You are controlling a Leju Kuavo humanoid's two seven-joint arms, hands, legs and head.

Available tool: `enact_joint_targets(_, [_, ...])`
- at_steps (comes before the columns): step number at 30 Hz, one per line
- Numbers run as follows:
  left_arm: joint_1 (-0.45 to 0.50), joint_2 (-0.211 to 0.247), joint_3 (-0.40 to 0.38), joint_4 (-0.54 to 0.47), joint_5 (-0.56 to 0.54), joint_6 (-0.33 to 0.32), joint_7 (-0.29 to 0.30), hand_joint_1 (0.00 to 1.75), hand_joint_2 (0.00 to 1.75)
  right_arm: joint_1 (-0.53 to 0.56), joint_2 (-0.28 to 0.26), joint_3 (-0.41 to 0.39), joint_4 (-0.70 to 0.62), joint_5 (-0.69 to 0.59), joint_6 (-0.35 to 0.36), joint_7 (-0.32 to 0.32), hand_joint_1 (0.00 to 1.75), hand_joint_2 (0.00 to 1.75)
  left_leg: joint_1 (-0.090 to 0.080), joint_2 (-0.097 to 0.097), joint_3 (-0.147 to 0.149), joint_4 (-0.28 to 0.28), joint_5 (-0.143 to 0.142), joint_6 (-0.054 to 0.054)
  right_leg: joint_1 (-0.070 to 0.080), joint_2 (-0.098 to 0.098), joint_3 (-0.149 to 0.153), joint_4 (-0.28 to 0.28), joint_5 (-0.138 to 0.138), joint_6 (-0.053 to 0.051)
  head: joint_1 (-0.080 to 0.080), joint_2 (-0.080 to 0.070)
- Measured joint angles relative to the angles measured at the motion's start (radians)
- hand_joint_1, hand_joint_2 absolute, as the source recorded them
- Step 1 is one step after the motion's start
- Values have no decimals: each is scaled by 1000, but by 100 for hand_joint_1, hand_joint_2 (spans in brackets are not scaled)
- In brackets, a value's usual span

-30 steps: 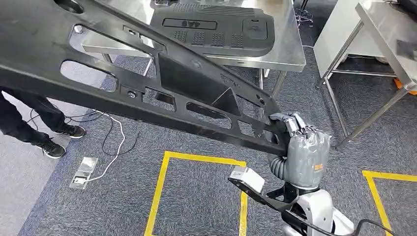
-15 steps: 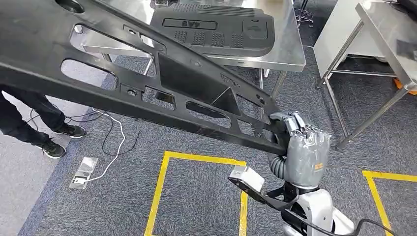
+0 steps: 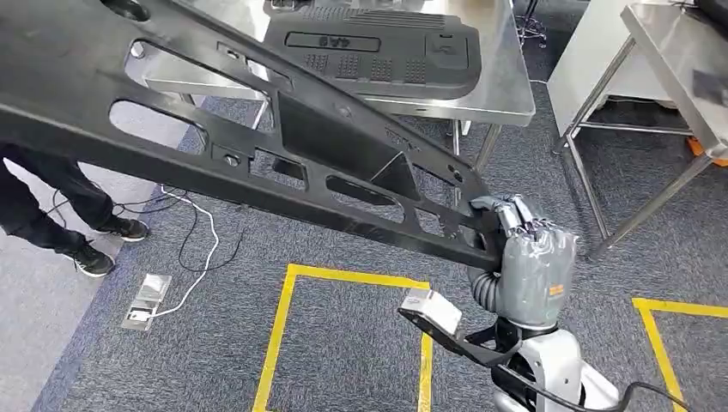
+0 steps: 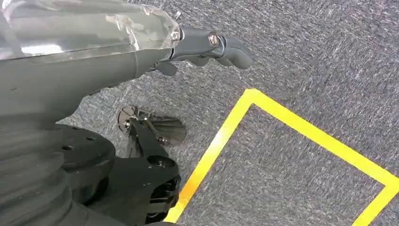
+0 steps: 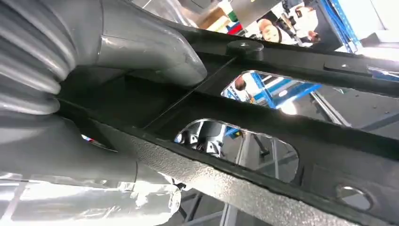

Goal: Take the parts from the cabinet and place them on the table.

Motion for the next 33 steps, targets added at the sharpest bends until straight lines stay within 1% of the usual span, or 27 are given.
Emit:
enact_joint_targets(1, [0, 0, 0, 0, 0, 0, -1, 0, 175, 1, 0, 0, 0, 0, 0, 0, 175, 175, 9, 1, 11, -14, 8, 5, -5, 12, 1, 15, -10, 0, 5, 0])
enact_joint_targets(2, [-1, 0, 0, 0, 0, 0, -1, 0, 175, 1, -1, 0, 0, 2, 0, 0, 175, 175, 10, 1, 16, -21, 9, 9, -4, 26, -21, 59, -39, -1, 6, 0])
enact_joint_targets(4, [-1, 0, -1, 0, -1, 0, -1, 0, 175, 5, -2, -1, 0, 2, 0, 2, 175, 175, 10, 1, 17, -21, 9, 14, -5, 39, -103, 213, -111, 3, 14, 0])
enact_joint_targets(5, [-1, 0, -2, 0, -1, -1, -1, 0, 175, 9, -2, -1, 0, 2, 0, 3, 175, 175, 10, 0, 17, -21, 7, 14, -6, 40, -145, 287, -132, 6, 14, 0])
enact_joint_targets(6, [-1, 0, -5, 0, -1, -1, -1, 0, 175, 12, -2, -1, 0, 2, 1, 3, 175, 175, 11, -4, 19, -19, 5, 12, -7, 40, -172, 321, -127, 9, 15, 0])
enact_joint_targets(7, [0, 0, -6, 0, -1, -1, -1, 0, 175, 13, -2, -1, 0, 3, 2, 4, 175, 175, 13, -7, 21, -18, 1, 8, -10, 39, -170, 300, -96, 11, 16, 0])
enact_joint_targets(8, [-1, 0, -7, 0, -2, -1, -1, 0, 175, 13, -2, -1, 0, 5, 3, 4, 175, 175, 17, -11, 26, -14, -4, 2, -13, 39, -144, 233, -46, 13, 16, 0])
enact_joint_targets(9, [-1, 0, -7, 0, -2, -1, -1, 0, 175, 13, -2, -1, 0, 5, 3, 4, 175, 175, 21, -13, 30, -8, -11, -6, -17, 39, -106, 144, 8, 17, 17, 0])
enact_joint_targets(10, [-1, 0, -8, 0, -2, -1, -1, 0, 175, 13, -2, -1, 0, 5, 3, 4, 175, 175, 23, -16, 32, 2, -20, -16, -22, 40, -72, 58, 47, 21, 19, 0])
enact_joint_targets(11, [-2, 1, -8, 0, -2, -1, -1, 0, 175, 14, -2, -1, 0, 6, 5, 4, 175, 175, 17, -18, 28, 8, -28, -26, -16, 50, -67, 54, 20, 24, 23, 0])
enact_joint_targets(12, [-3, 1, -8, 0, -2, -1, -1, 0, 175, 18, -3, -2, -3, 8, 6, 4, 175, 175, 14, -21, 25, 14, -31, -34, -16, 54, -70, 52, 21, 1, 24, 0])
enact_joint_targets(15, [-3, 1, -9, 0, -2, -1, -1, 0, 175, 21, -3, -3, -4, 10, 10, 5, 175, 175, 20, -22, 33, 3, -31, -49, -12, 53, -70, 54, 16, -19, 12, 0])
enact_joint_targets(16, [-3, 1, -9, 0, -2, -1, -1, 0, 175, 21, -3, -3, -6, 10, 10, 7, 175, 175, 22, -19, 36, 12, -40, -56, -14, 50, -65, 50, 17, -27, 11, 0])
enact_joint_targets(17, [-5, 1, -9, 0, -2, -1, -1, 0, 175, 21, -3, -5, -9, 12, 10, 7, 175, 175, 21, -13, 22, 52, -61, -55, -13, 48, -61, 50, 14, -33, 6, 0])
enact_joint_targets(19, [-6, 1, -9, 0, -1, -1, -1, 0, 175, 21, -3, -6, -10, 14, 11, 7, 175, 175, 16, -12, -62, 216, -133, -54, -8, 42, -54, 50, 6, -44, -2, 0])
enact_joint_targets(20, [-4, 1, -9, 0, 0, -1, -1, 0, 175, 21, -3, -6, -10, 15, 11, 7, 175, 175, 15, -12, -107, 293, -157, -52, -4, 41, -51, 50, 3, -49, -3, 0])
enact_joint_targets(21, [-2, 1, -9, 0, 0, -1, -1, 0, 175, 21, -3, -6, -10, 15, 11, 7, 175, 175, 13, -12, -138, 338, -158, -51, 0, 41, -48, 50, -1, -50, -3, 0])
enact_joint_targets(22, [-1, 1, -10, 0, 1, -1, -1, 0, 175, 21, -3, -6, -10, 16, 12, 7, 175, 175, 10, -12, -146, 332, -134, -44, 3, 41, -41, 50, -6, -51, -3, 0])
enact_joint_targets(23, [-1, 1, -10, 0, 2, 0, -1, 0, 175, 21, -3, -6, -10, 16, 12, 7, 175, 175, 6, -12, -130, 280, -88, -35, 7, 41, -32, 50, -12, -51, -3, 0])
enact_joint_targets(25, [-1, 1, -10, 0, 2, 0, -1, 0, 175, 21, -3, -7, -11, 16, 12, 7, 175, 175, -6, -12, -59, 98, 26, -9, 12, 41, -8, 50, -28, -48, -4, 0])
enact_joint_targets(26, [-1, 2, -10, 0, 2, 0, -1, 0, 175, 22, -3, -7, -11, 16, 12, 7, 175, 175, -12, -10, -44, 74, 17, 4, 10, 40, -5, 44, -34, -47, -3, 0])
enact_joint_targets(27, [-1, 2, -10, 0, 2, 1, -1, 0, 175, 20, -3, -8, -11, 17, 12, 7, 175, 175, -19, -9, -44, 59, 22, 5, 19, 41, -4, 51, -37, -40, -1, 0])
enact_joint_targets(28, [-1, 2, -10, 0, 2, 1, 0, 0, 175, 20, -3, -8, -11, 16, 12, 7, 175, 175, -21, -9, -40, 47, 9, 8, 10, 40, -8, 48, -36, -37, -5, 0])
enact_joint_targets(30, [0, 2, -10, 0, 3, 1, 0, 0, 175, 20, -3, -8, -11, 16, 12, 7, 175, 175, -21, -10, -39, 37, 4, 10, 12, 37, -2, 35, -37, -29, -6, 0])
enact_joint_targets(31, [0, 2, -10, 0, 2, 1, 0, 0, 175, 20, -4, -10, -13, 16, 12, 7, 175, 175, -7, -9, -26, 20, 6, 11, 14, 37, 3, 36, -45, -24, -6, 0])
enact_joint_targets(32, [0, 2, -10, 0, 2, 1, 0, 0, 175, 20, -4, -10, -13, 17, 12, 7, 175, 175, -8, -10, -15, 10, 7, 13, 12, 39, -1, 61, -54, -20, -3, 0])
enact_joint_targets(33, [-1, 2, -10, 0, 2, 1, 0, 0, 175, 18, -5, -11, -13, 17, 12, 6, 175, 175, -7, -9, -9, 7, 4, 20, 11, 40, -33, 118, -82, -17, 2, 0])
